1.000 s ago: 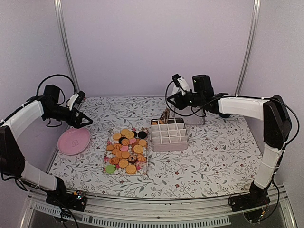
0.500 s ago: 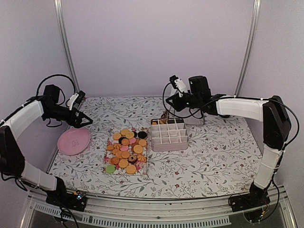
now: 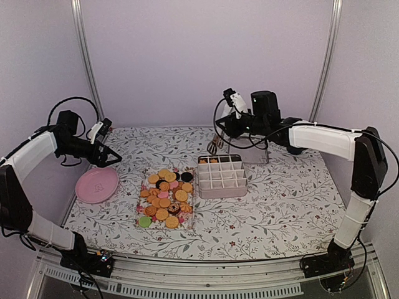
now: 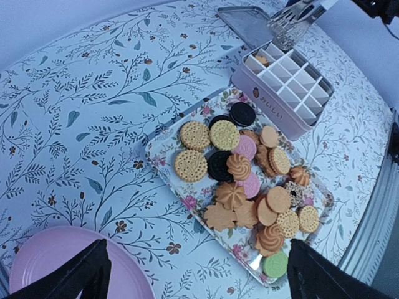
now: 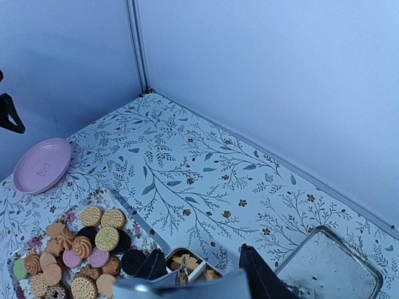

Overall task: Pack the cookies
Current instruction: Adjust the fake cookies in the empty pocket of the box, then pick up the fake cookies from the plate.

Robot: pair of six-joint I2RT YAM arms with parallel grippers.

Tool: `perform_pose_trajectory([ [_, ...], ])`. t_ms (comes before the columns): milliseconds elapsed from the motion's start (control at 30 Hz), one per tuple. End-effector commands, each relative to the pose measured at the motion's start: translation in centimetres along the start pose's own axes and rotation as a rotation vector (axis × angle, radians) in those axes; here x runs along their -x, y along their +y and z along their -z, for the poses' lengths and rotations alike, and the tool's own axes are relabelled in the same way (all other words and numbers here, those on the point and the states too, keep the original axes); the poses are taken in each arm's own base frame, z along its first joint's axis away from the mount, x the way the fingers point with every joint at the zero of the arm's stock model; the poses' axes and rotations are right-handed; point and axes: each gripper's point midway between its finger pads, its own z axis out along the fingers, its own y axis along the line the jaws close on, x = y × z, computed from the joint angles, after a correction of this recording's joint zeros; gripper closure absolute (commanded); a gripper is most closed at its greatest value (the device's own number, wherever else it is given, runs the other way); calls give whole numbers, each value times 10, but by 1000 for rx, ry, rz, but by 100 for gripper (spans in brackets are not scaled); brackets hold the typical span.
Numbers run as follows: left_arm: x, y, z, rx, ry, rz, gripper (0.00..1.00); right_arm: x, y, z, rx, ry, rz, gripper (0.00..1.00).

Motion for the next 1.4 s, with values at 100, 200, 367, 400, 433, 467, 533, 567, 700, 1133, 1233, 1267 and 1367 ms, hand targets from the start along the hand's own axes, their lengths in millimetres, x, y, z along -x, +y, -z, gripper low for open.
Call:
perform_pose_trajectory([
  [100, 11, -1, 3, -6, -30, -14, 1, 61, 43, 34, 96, -146, 24, 61],
  [200, 9, 0, 3, -2, -26, -14, 1, 61, 75, 35, 161, -148, 30, 61],
  [367, 5, 1, 2, 4, -16, -7, 1, 46, 136, 29, 282, -124, 37, 61],
  [400, 5, 1, 2, 5, -15, -8, 1, 42, 148, 26, 306, -119, 35, 62],
  [433, 4, 1, 2, 6, -15, -8, 1, 36, 164, 24, 338, -107, 20, 61],
  [467, 4, 0, 2, 7, -15, -10, 1, 33, 177, 22, 363, -103, 17, 61],
  [533, 4, 0, 3, 7, -15, -12, 1, 26, 200, 17, 406, -91, 11, 61],
  [567, 3, -1, 3, 7, -15, -13, 1, 24, 210, 14, 421, -88, 11, 61],
  [700, 0, 0, 2, 10, -9, -10, 1, 14, 229, -3, 458, -74, 2, 61],
  [1133, -4, -2, 0, 2, -3, -7, 1, 4, 235, -57, 435, -81, -8, 61],
  [1233, -3, -2, 0, 2, -3, -8, 1, -4, 236, -69, 435, -69, -8, 61],
  [1267, -4, -2, 0, 1, -3, -7, 1, -8, 237, -73, 436, -64, -8, 61],
  [1367, -4, -2, 0, 2, -4, -9, 1, -16, 236, -82, 426, -53, -9, 61],
])
